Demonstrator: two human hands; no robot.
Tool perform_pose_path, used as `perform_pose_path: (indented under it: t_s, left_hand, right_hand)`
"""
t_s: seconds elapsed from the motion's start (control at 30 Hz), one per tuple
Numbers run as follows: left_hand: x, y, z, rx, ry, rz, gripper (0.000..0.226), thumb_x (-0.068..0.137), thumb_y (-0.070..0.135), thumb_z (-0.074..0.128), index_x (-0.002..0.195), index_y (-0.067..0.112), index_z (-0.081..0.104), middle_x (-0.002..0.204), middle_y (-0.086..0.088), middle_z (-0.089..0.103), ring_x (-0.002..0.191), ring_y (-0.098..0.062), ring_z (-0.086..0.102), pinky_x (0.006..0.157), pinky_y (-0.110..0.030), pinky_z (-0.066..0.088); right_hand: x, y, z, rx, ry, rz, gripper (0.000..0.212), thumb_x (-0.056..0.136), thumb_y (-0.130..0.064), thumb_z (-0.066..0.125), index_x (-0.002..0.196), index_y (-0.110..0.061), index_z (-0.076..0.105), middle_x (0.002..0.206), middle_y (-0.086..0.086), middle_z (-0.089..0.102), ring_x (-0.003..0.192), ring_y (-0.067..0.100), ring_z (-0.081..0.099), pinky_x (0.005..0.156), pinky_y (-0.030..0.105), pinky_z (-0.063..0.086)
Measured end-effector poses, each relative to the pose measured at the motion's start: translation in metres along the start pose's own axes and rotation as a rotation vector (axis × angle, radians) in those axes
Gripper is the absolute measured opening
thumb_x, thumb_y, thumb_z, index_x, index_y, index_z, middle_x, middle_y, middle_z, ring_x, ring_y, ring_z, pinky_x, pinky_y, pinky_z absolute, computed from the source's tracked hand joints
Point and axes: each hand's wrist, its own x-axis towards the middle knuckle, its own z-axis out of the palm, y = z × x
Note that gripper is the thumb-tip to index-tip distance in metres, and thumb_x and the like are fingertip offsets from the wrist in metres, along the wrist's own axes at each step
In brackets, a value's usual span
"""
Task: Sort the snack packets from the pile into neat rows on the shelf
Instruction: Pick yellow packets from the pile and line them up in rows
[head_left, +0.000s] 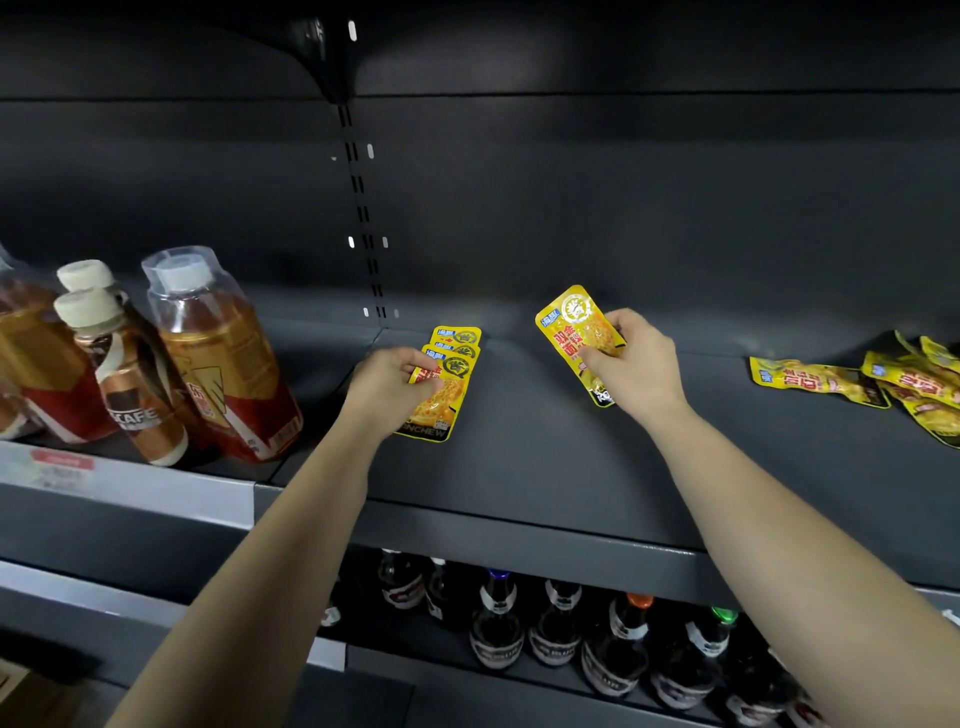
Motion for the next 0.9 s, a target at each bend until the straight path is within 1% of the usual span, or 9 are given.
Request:
perform_pose_path:
  t_s: [0.1, 0.3, 0.4, 0.5, 0.6, 0.67, 0.73, 0.83, 0.9]
  left_hand:
    - [0.0, 0.0, 0.0, 0.055, 0.015, 0.018, 0.018, 0.082, 0.022, 0.074, 0.1, 0.02, 0.071, 0.097, 0.001, 0.058, 0.083, -0.012, 0.053, 0.073, -0.022, 0.04]
    - [0.001, -0.004, -0.001, 0.075, 0.034, 0.05, 0.02, 0.079, 0.025, 0.077, 0.097, 0.021, 0.07, 0.107, 0.001, 0.052, 0.084, -0.011, 0.052, 0.073, -0.022, 0.038]
    - [0.001, -0.001, -0.004, 0.082, 0.072, 0.063, 0.025, 0.081, 0.027, 0.074, 0.105, 0.021, 0.068, 0.105, 0.003, 0.055, 0.082, -0.011, 0.056, 0.071, -0.023, 0.04]
    - [0.004, 0.0, -0.011, 0.036, 0.129, 0.074, 0.021, 0.087, 0.026, 0.068, 0.106, 0.019, 0.067, 0.11, 0.001, 0.06, 0.084, -0.011, 0.06, 0.077, -0.022, 0.045]
    - [0.01, -0.002, -0.021, 0.155, 0.103, 0.097, 0.018, 0.091, 0.025, 0.062, 0.108, 0.019, 0.065, 0.113, -0.001, 0.059, 0.092, -0.015, 0.06, 0.082, -0.026, 0.046]
    - [0.014, -0.006, -0.028, 0.323, 0.041, 0.123, 0.021, 0.092, 0.026, 0.06, 0.112, 0.018, 0.064, 0.115, -0.004, 0.057, 0.099, -0.022, 0.06, 0.087, -0.033, 0.049]
    - [0.016, -0.01, -0.033, 0.482, -0.017, 0.157, 0.024, 0.094, 0.026, 0.056, 0.115, 0.017, 0.061, 0.119, -0.006, 0.057, 0.105, -0.027, 0.057, 0.089, -0.038, 0.048]
    - [0.013, -0.015, -0.033, 0.643, -0.035, 0.194, 0.028, 0.095, 0.027, 0.051, 0.122, 0.019, 0.057, 0.124, -0.007, 0.057, 0.114, -0.03, 0.052, 0.091, -0.038, 0.043]
    - [0.011, -0.017, -0.032, 0.666, -0.021, 0.213, 0.032, 0.096, 0.026, 0.049, 0.127, 0.02, 0.053, 0.126, -0.007, 0.058, 0.117, -0.03, 0.051, 0.094, -0.039, 0.041]
  right_hand:
    - [0.0, 0.0, 0.0, 0.01, 0.003, 0.007, 0.022, 0.082, -0.018, 0.066, 0.103, -0.02, 0.06, 0.093, -0.003, 0.068, 0.086, 0.018, 0.063, 0.072, 0.032, 0.052]
    - [0.0, 0.001, 0.0, 0.03, 0.012, 0.006, 0.023, 0.083, -0.022, 0.068, 0.104, -0.019, 0.06, 0.094, -0.005, 0.067, 0.087, 0.016, 0.063, 0.072, 0.028, 0.05]
    - [0.0, -0.002, 0.003, 0.219, 0.007, 0.084, 0.015, 0.085, -0.031, 0.068, 0.095, -0.021, 0.061, 0.092, -0.002, 0.07, 0.086, 0.018, 0.068, 0.078, 0.037, 0.055]
    - [-0.002, -0.013, 0.01, 0.347, -0.073, 0.135, 0.011, 0.09, -0.031, 0.063, 0.084, -0.022, 0.06, 0.088, 0.001, 0.07, 0.081, 0.021, 0.068, 0.082, 0.042, 0.055]
    - [-0.007, -0.033, 0.017, 0.379, -0.245, 0.153, 0.014, 0.092, -0.018, 0.062, 0.08, -0.017, 0.056, 0.08, 0.001, 0.065, 0.072, 0.017, 0.061, 0.071, 0.034, 0.051]
    - [-0.013, -0.049, 0.026, 0.467, -0.389, 0.239, 0.013, 0.091, -0.014, 0.064, 0.081, -0.016, 0.056, 0.078, 0.001, 0.064, 0.067, 0.014, 0.06, 0.062, 0.027, 0.049]
    - [-0.022, -0.065, 0.038, 0.513, -0.495, 0.354, 0.015, 0.087, -0.015, 0.068, 0.078, -0.019, 0.056, 0.074, 0.0, 0.065, 0.062, 0.012, 0.058, 0.054, 0.022, 0.04]
    - [-0.036, -0.08, 0.059, 0.488, -0.555, 0.396, 0.023, 0.082, -0.014, 0.073, 0.071, -0.019, 0.053, 0.061, -0.002, 0.061, 0.046, 0.007, 0.047, 0.04, 0.015, 0.024]
    - [-0.044, -0.085, 0.071, 0.484, -0.545, 0.383, 0.025, 0.083, -0.012, 0.073, 0.072, -0.016, 0.05, 0.057, -0.001, 0.06, 0.036, 0.003, 0.045, 0.034, 0.014, 0.025]
